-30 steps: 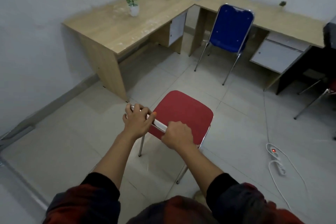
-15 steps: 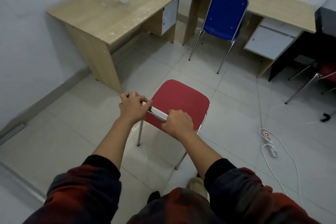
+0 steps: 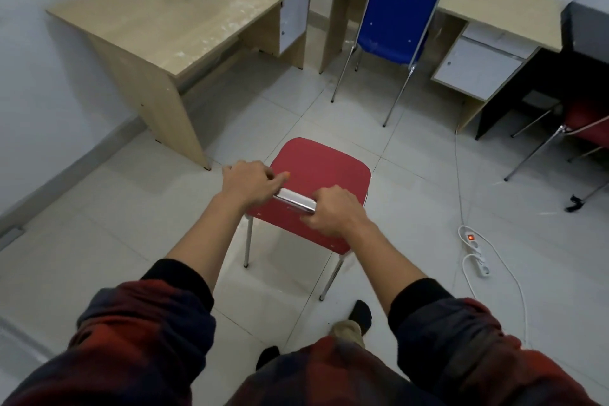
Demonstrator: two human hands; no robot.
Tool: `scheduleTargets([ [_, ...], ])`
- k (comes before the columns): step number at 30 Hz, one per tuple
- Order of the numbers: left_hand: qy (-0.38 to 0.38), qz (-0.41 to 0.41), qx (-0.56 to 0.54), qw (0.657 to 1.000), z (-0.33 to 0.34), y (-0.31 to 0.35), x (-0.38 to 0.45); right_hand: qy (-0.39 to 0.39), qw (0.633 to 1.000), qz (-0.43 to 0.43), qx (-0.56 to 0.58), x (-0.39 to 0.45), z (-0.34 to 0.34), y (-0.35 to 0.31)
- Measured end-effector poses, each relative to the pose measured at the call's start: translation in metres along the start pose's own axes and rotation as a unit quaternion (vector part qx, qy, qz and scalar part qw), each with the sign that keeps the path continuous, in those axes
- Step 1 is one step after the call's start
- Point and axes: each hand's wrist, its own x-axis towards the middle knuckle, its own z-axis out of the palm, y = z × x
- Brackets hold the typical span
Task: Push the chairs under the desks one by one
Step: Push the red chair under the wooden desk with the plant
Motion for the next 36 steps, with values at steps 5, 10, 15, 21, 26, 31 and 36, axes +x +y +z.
scheduleTargets([
  [5, -0.007, 0.074, -0.013, 0.997, 0.01, 0.041, 0.003, -0.022, 1.0, 0.013, -0.016, -0.001, -0.022, 0.054],
  [10, -0.03, 0.136, 0.061, 0.988, -0.001, 0.041, 0.023, -0.003, 1.0, -0.005, -0.013, 0.008, -0.037, 0.061],
  [15, -0.061, 0.145, 0.111, 0.981, 0.008, 0.044, 0.029, 0.008, 1.0, -0.015, -0.006, 0.002, -0.026, 0.07],
  [21, -0.041, 0.13, 0.117, 0.984, 0.018, 0.044, 0.018, 0.003, 1.0, -0.027, 0.011, -0.004, -0.016, 0.075],
  [26, -0.038, 0.114, 0.135, 0.984, 0.02, 0.06, 0.009, -0.003, 1.0, -0.021, 0.01, -0.011, -0.019, 0.084],
  [31, -0.043, 0.139, 0.123, 0.982, 0.029, 0.052, 0.004, 0.007, 1.0, -0.009, 0.0, -0.018, -0.008, 0.081],
  [36, -0.016, 0.223, 0.098, 0.97, 0.028, 0.031, 0.012, 0.058, 0.997, 0.031, -0.032, -0.018, 0.003, 0.066],
])
